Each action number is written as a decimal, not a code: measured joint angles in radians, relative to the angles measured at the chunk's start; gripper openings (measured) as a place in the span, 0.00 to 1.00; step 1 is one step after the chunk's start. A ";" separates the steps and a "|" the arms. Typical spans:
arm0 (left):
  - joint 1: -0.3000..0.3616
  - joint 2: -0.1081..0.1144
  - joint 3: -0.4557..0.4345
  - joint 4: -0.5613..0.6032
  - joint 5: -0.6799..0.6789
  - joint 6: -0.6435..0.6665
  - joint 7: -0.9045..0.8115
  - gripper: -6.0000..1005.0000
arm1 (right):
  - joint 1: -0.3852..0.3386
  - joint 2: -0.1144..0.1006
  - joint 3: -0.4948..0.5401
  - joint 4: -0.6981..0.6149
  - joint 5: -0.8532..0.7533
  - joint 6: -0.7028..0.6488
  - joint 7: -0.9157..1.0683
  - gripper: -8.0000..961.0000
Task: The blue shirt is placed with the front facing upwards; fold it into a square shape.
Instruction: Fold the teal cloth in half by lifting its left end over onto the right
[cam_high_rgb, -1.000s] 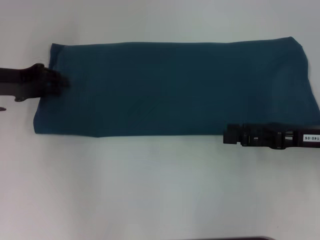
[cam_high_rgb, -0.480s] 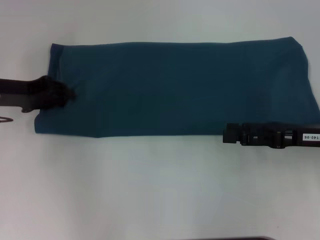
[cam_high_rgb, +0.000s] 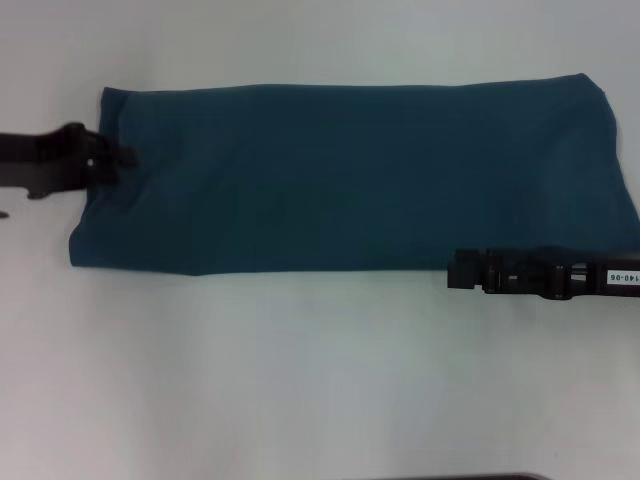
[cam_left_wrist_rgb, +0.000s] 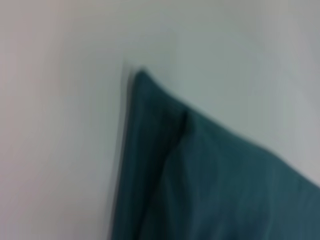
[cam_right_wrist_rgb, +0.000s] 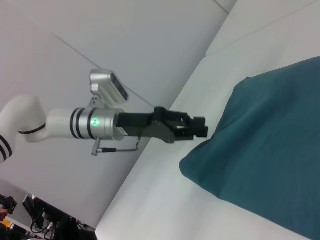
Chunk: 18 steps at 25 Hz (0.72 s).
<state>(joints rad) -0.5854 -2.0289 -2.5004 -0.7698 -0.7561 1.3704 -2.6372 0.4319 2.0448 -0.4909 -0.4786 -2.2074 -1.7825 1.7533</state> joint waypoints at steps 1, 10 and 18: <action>0.000 0.000 -0.006 -0.014 0.000 0.004 -0.003 0.34 | 0.000 0.000 0.000 0.000 0.000 0.000 0.000 0.95; -0.027 -0.007 0.053 0.022 0.009 -0.059 -0.015 0.34 | 0.002 0.000 0.000 0.000 0.000 0.000 0.002 0.95; -0.025 -0.008 0.088 0.038 0.004 -0.103 -0.023 0.34 | 0.004 0.000 0.000 0.002 0.000 0.000 0.003 0.95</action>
<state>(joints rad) -0.6103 -2.0374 -2.4119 -0.7322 -0.7517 1.2678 -2.6605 0.4357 2.0448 -0.4908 -0.4770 -2.2074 -1.7825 1.7564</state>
